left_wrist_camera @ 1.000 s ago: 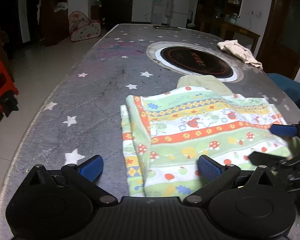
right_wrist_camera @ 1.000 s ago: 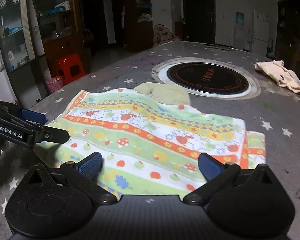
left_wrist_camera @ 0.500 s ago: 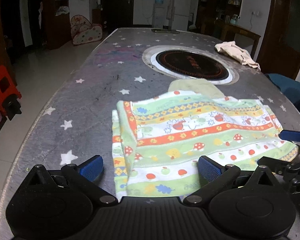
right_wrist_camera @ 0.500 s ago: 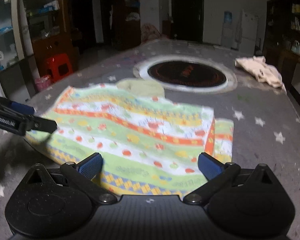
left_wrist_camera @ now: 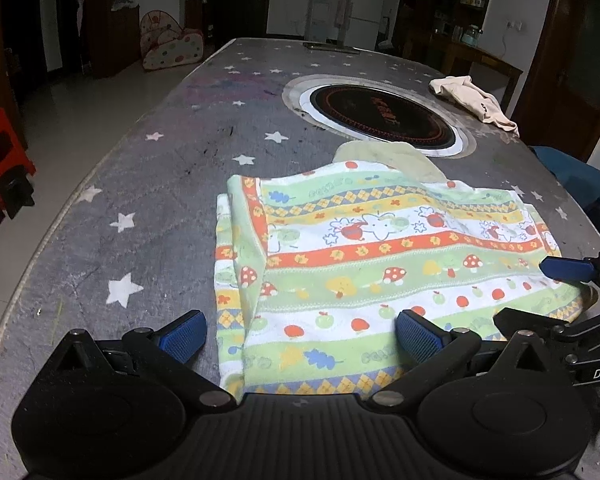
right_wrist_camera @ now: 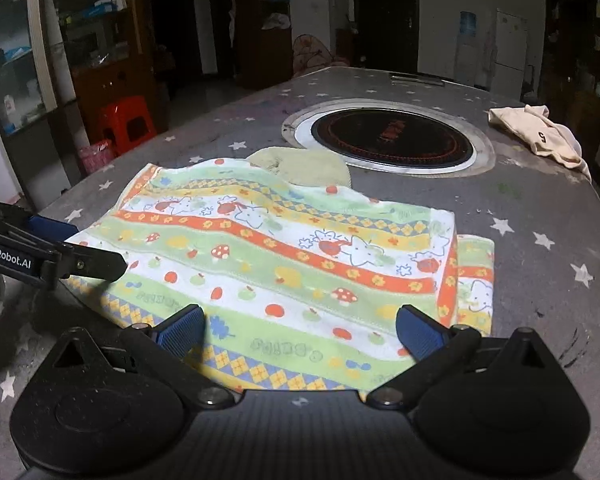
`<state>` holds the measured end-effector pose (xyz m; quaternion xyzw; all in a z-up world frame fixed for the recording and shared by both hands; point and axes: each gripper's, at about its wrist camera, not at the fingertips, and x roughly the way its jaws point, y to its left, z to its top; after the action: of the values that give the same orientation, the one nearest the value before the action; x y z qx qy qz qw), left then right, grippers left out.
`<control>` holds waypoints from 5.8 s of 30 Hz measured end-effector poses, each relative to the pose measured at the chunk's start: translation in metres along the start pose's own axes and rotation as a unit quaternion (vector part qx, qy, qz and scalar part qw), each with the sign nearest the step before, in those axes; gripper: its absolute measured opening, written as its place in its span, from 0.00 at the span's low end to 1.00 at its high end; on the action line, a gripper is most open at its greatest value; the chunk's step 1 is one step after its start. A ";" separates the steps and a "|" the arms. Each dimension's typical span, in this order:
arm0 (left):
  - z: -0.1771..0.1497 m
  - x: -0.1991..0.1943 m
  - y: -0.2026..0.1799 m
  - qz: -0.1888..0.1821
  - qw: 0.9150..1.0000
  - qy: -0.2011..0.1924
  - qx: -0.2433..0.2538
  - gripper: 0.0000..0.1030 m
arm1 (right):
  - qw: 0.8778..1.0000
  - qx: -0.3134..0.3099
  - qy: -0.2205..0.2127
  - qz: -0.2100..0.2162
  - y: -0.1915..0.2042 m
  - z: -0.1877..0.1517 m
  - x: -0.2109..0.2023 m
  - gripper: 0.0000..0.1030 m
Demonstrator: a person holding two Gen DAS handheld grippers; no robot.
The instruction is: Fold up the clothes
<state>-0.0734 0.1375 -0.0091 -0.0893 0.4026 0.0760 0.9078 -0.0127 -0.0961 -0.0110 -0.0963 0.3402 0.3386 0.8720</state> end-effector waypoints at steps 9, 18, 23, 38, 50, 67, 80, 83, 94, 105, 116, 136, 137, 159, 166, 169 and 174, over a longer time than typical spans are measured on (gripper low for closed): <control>0.027 -0.012 0.000 0.009 0.999 -0.045 0.000 0.99 | 1.000 0.000 0.005 0.001 -0.002 0.012 0.010 1.00; 0.044 0.019 0.000 0.001 0.999 -0.037 0.002 0.84 | 1.000 0.004 0.012 -0.002 -0.006 0.022 0.026 1.00; 0.043 0.033 0.006 0.007 1.000 -0.020 -0.004 0.81 | 1.000 0.003 0.008 -0.001 -0.007 0.032 0.031 1.00; 0.038 0.032 0.015 0.002 1.000 -0.020 -0.014 0.82 | 0.999 0.020 0.026 0.025 -0.007 0.060 0.068 0.98; 0.030 0.026 0.016 0.002 1.000 -0.023 -0.010 0.85 | 0.999 -0.001 0.037 -0.003 0.009 0.083 0.092 0.90; 0.025 0.019 0.023 -0.008 1.000 -0.024 -0.013 0.89 | 0.999 -0.010 0.034 0.001 0.025 0.106 0.105 0.90; 0.015 0.012 0.022 0.011 0.999 -0.035 -0.018 0.87 | 0.999 -0.023 0.031 0.009 0.031 0.038 0.033 0.90; 0.014 0.011 0.021 0.017 0.999 -0.037 -0.024 0.86 | 0.999 -0.007 0.032 0.008 0.027 0.026 0.024 0.90; 0.013 0.003 0.032 -0.009 0.998 -0.039 -0.045 0.51 | 1.000 -0.016 0.004 0.013 0.042 0.016 0.000 0.87; 0.009 -0.002 0.049 -0.042 0.996 -0.041 -0.061 0.48 | 0.991 -0.121 0.014 0.056 0.112 0.014 -0.007 0.80; 0.013 -0.001 0.054 -0.045 0.996 -0.033 -0.068 0.59 | 0.979 -0.175 0.025 0.100 0.145 0.017 0.009 0.70; 0.022 -0.003 0.073 -0.074 0.989 -0.003 -0.125 0.78 | 0.977 -0.179 0.023 0.111 0.163 0.027 0.034 0.18; 0.022 -0.003 0.075 -0.076 0.988 -0.002 -0.137 0.78 | 0.980 -0.156 0.024 0.121 0.156 0.030 0.033 0.15; 0.042 0.027 0.078 -0.170 0.945 0.047 -0.276 0.74 | 0.982 -0.009 -0.033 0.187 0.090 0.064 0.018 0.10; 0.047 0.044 0.070 -0.176 0.947 0.054 -0.263 0.32 | 0.981 -0.016 -0.025 0.192 0.096 0.057 0.019 0.10; 0.047 0.046 0.070 -0.175 0.950 0.055 -0.252 0.25 | 0.981 -0.022 -0.018 0.192 0.099 0.053 0.019 0.11; 0.044 0.046 0.072 -0.176 0.953 0.053 -0.241 0.19 | 0.983 -0.017 -0.013 0.184 0.096 0.051 0.019 0.22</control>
<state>-0.0262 0.2203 -0.0215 -0.3787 0.3976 0.0052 0.8358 -0.0386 0.0066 0.0202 -0.0427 0.3352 0.5005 0.7971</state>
